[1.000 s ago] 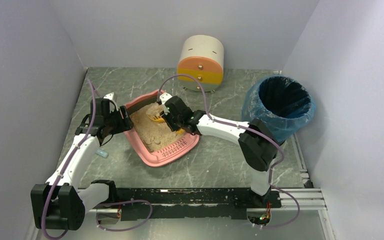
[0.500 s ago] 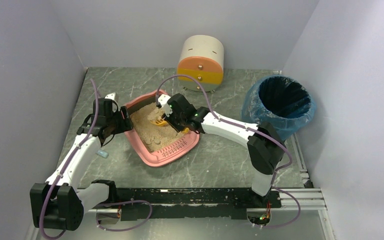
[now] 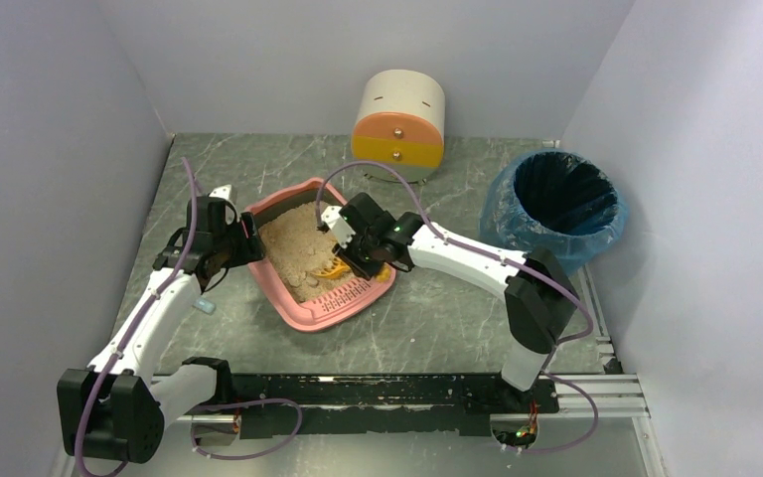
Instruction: Clean the litter box
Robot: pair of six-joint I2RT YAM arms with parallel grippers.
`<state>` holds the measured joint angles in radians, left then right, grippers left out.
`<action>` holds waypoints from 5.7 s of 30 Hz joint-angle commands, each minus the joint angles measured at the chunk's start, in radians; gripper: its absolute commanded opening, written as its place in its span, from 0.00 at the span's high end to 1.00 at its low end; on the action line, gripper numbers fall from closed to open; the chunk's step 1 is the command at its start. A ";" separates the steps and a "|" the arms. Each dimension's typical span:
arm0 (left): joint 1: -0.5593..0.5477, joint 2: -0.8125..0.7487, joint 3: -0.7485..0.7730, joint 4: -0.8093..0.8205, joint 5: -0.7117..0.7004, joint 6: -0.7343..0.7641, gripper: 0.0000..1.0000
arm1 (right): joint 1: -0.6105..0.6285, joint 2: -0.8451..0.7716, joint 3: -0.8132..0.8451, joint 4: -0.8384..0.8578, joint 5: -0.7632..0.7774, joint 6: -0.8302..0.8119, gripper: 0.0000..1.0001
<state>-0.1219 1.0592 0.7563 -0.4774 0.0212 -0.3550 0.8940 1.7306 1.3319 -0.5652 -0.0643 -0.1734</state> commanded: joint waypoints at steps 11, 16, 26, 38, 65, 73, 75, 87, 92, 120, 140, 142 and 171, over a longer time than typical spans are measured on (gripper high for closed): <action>-0.013 0.001 0.005 0.003 -0.013 0.016 0.35 | 0.071 0.199 0.259 -0.154 0.043 -0.009 1.00; -0.016 0.004 0.005 0.001 -0.017 0.013 0.35 | 0.079 0.287 0.322 -0.060 0.079 0.020 1.00; -0.028 0.002 0.003 -0.004 -0.020 0.003 0.37 | 0.079 0.254 0.110 0.434 0.167 0.041 1.00; -0.057 -0.005 0.000 -0.011 -0.047 -0.007 0.37 | 0.075 0.223 -0.138 0.866 0.182 0.115 1.00; -0.085 -0.159 0.015 -0.021 -0.098 -0.029 0.32 | 0.060 -0.026 -0.425 1.061 0.185 0.040 1.00; -0.085 -0.229 0.018 0.009 -0.070 -0.011 0.29 | 0.060 -0.145 -0.460 0.920 0.198 -0.008 1.00; -0.085 -0.245 0.017 0.017 -0.064 -0.001 0.28 | 0.062 -0.177 -0.475 0.869 0.201 -0.017 1.00; -0.084 -0.264 0.040 0.045 -0.118 0.101 0.03 | 0.116 -0.235 -0.514 0.840 0.316 -0.143 1.00; -0.085 -0.339 0.004 0.080 -0.157 0.142 0.03 | 0.154 -0.243 -0.502 0.826 0.429 -0.242 1.00; -0.085 -0.378 0.015 0.034 -0.248 0.159 0.03 | 0.267 -0.298 -0.559 0.946 0.635 -0.550 1.00; -0.084 -0.369 0.014 0.038 -0.245 0.160 0.03 | 0.093 -0.372 -0.499 0.684 0.161 0.142 1.00; -0.085 -0.370 0.012 0.040 -0.244 0.159 0.03 | 0.050 -0.378 -0.501 0.676 0.084 0.228 1.00; -0.085 -0.362 0.014 0.039 -0.234 0.158 0.03 | -0.137 -0.326 -0.426 0.638 -0.242 0.524 1.00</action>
<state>-0.2005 0.7002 0.7612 -0.4465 -0.2070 -0.2050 0.7567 1.4178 0.8585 0.0929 -0.3408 0.4000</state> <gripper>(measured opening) 0.971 0.297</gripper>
